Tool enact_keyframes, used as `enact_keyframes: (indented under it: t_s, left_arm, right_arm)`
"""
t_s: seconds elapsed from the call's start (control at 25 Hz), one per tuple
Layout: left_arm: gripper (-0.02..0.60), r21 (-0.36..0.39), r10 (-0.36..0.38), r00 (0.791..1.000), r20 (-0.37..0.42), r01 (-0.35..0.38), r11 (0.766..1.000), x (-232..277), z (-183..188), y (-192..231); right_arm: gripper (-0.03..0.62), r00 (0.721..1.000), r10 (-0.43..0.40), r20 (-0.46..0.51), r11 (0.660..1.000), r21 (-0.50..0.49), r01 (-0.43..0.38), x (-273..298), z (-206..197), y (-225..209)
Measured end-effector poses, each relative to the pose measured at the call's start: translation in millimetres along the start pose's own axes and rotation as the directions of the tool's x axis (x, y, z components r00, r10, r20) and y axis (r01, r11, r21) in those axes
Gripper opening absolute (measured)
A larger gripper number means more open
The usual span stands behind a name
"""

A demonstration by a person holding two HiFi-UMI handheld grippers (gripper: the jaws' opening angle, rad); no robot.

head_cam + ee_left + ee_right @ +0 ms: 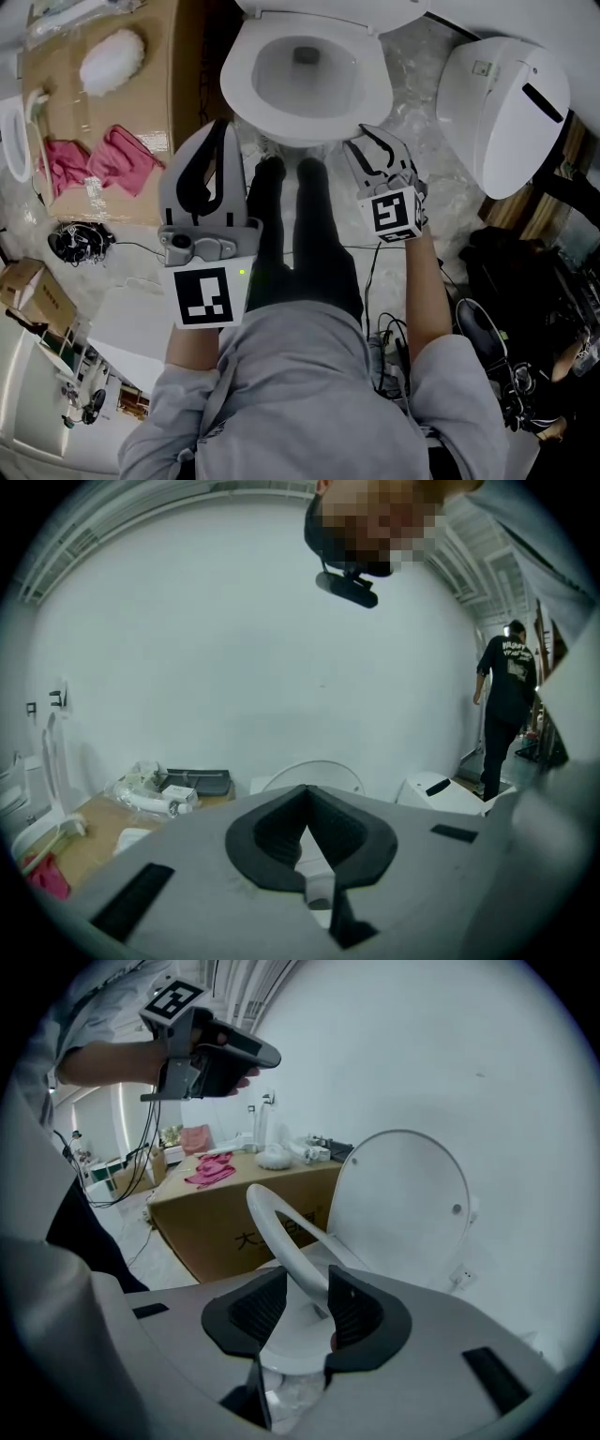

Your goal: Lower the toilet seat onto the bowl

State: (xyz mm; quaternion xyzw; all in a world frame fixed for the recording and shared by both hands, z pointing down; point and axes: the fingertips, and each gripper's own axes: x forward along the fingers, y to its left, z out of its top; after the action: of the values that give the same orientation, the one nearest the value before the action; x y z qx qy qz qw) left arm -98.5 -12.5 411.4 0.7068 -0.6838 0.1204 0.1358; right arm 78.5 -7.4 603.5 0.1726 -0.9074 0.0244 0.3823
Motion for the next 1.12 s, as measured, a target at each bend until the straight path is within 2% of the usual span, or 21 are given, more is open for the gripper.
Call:
enact_keyframes:
  t_s: [0.28,1.12]
  left_arm:
    - [-0.002,-0.002,-0.009,1.000,-0.014,0.009,1.000,-3,-8,-3]
    - [-0.002,-0.008,-0.018,0.998,-0.054,0.017,1.000,-1,-38,-6]
  right_arm:
    - [0.129,0.996,0.046,-0.074,0.998,-0.037,-0.049,8,-32,30]
    - [0.133,0.971,0.127,-0.201,0.978,-0.136,-0.156,33,-91,76]
